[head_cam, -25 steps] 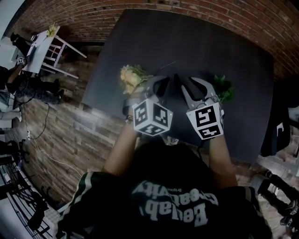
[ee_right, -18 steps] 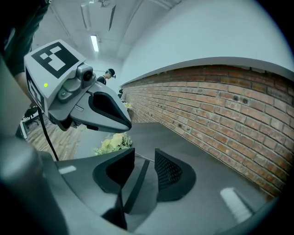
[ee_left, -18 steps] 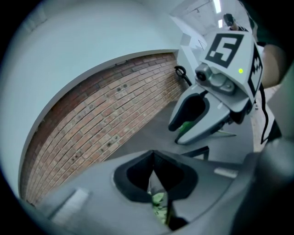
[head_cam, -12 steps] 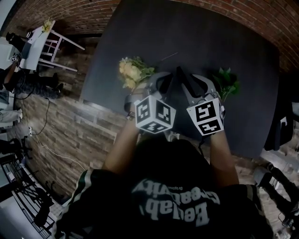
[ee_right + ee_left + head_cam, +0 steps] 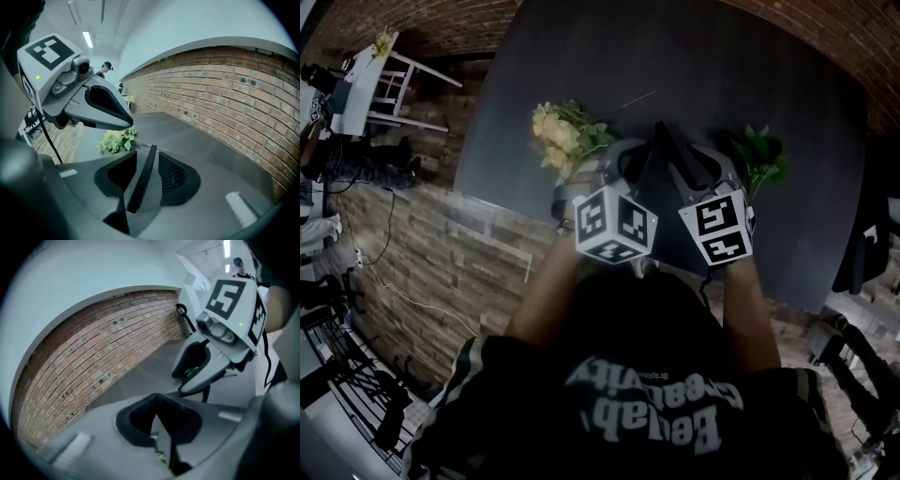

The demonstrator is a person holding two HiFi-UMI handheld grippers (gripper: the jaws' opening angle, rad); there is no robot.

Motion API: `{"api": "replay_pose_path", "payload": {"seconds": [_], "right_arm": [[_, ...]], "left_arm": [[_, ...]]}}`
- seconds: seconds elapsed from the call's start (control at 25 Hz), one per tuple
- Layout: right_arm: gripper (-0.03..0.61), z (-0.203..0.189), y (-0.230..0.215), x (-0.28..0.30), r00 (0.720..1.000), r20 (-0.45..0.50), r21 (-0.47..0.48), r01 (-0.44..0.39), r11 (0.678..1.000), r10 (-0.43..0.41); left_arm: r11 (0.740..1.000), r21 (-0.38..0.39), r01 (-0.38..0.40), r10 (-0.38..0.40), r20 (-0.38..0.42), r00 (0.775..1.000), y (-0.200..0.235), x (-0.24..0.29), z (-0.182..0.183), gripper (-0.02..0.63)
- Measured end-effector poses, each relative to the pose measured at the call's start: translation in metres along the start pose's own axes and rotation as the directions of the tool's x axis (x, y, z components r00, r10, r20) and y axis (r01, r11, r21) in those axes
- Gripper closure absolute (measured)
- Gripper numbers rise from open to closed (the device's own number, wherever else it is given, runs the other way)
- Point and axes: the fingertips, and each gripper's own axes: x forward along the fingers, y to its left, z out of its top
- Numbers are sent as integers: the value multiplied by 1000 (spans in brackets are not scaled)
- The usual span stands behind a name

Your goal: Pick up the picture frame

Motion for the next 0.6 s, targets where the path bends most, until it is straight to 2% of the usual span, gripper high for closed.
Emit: {"api": "replay_pose_path", "payload": {"seconds": [0.6], "right_arm": [[412, -44, 11, 16, 997, -82, 25, -12, 1000, 14]], "left_arm": [[998, -34, 56, -57, -17, 998, -25, 17, -23, 611]]}}
